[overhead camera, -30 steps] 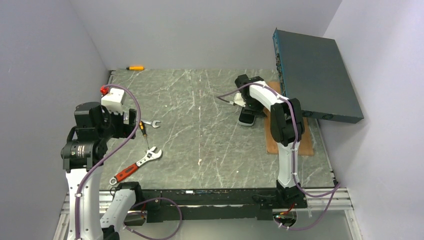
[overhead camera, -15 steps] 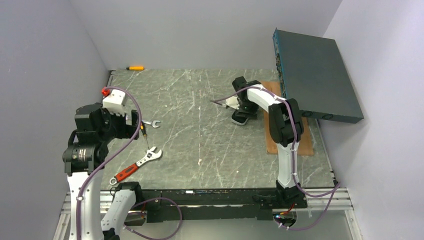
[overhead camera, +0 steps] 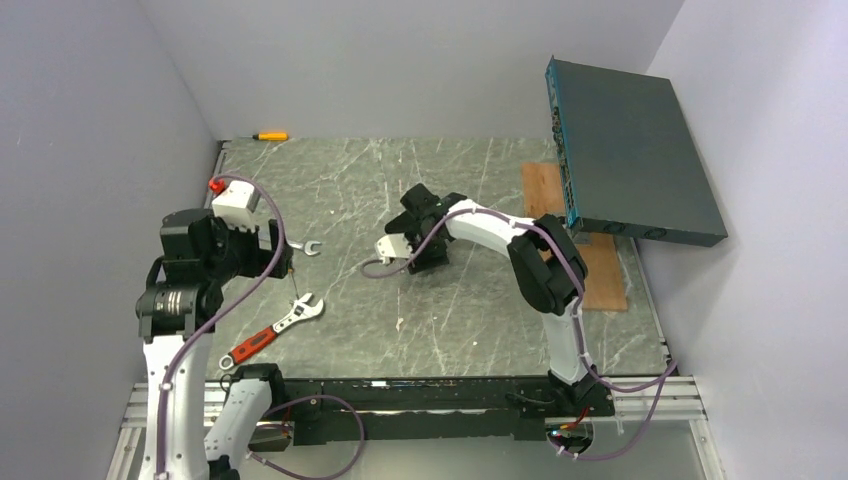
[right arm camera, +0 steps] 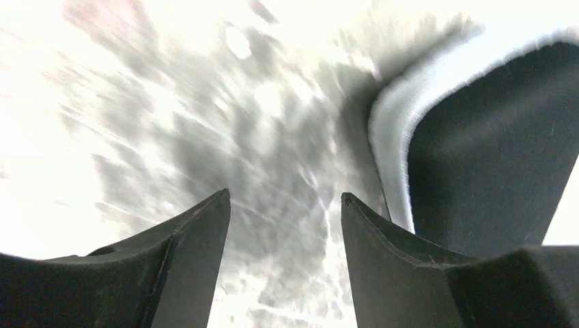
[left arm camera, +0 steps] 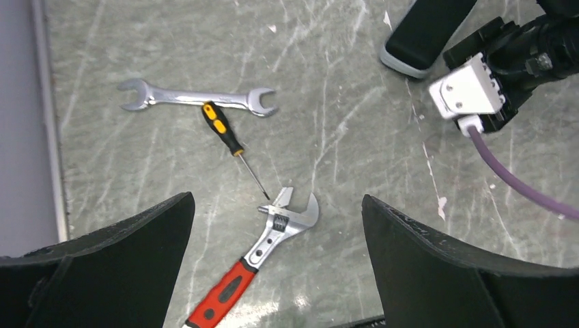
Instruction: Open the umbrella
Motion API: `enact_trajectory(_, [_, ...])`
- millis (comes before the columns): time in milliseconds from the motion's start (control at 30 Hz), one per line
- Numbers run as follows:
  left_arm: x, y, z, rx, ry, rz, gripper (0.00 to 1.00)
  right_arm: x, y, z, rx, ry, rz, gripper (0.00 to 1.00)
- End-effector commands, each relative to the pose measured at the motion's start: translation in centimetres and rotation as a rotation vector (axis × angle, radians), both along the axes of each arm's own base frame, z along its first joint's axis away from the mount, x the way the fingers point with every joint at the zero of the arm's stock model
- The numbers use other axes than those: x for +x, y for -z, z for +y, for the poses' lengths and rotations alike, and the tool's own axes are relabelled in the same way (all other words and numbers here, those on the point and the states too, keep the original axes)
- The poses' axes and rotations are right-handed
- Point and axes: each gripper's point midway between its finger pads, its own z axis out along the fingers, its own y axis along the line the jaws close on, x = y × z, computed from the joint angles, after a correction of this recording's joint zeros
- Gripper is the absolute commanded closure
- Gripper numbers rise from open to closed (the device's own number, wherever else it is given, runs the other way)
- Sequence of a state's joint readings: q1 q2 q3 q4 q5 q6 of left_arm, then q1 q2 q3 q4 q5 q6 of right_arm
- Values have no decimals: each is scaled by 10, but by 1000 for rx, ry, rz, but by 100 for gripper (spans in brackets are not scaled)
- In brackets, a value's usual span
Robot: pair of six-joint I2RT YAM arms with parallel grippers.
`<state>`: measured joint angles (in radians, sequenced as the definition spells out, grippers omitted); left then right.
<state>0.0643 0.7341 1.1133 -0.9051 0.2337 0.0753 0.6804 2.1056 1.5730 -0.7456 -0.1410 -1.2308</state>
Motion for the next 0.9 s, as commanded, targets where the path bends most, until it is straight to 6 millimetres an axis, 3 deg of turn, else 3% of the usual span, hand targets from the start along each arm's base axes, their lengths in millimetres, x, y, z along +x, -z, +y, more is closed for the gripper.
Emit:
enact_trajectory(0, [4, 7, -15, -119, 43, 103, 2, -13, -55, 47, 261, -91, -53, 36])
enact_trajectory(133, [10, 15, -26, -176, 143, 130, 2, 3, -105, 33, 389, 145, -18, 32])
enact_trajectory(233, [21, 25, -31, -207, 174, 138, 2, 22, -131, 15, 441, 321, -7, 30])
enact_trajectory(367, [28, 40, -42, -240, 267, 155, 1, 70, -148, -4, 475, 508, -38, 31])
enact_trajectory(500, [32, 54, -49, -212, 353, 99, 1, 137, -155, -13, 560, 640, -106, 36])
enact_trajectory(567, [32, 60, -48, -187, 363, 81, 1, 166, -152, -12, 574, 692, -166, 42])
enact_trajectory(667, [22, 71, -56, -148, 460, 82, 2, 188, -133, 4, 596, 697, -167, 45])
enact_trajectory(867, [0, 87, -67, -53, 589, 136, 2, 186, -77, 13, 528, 591, -140, 47])
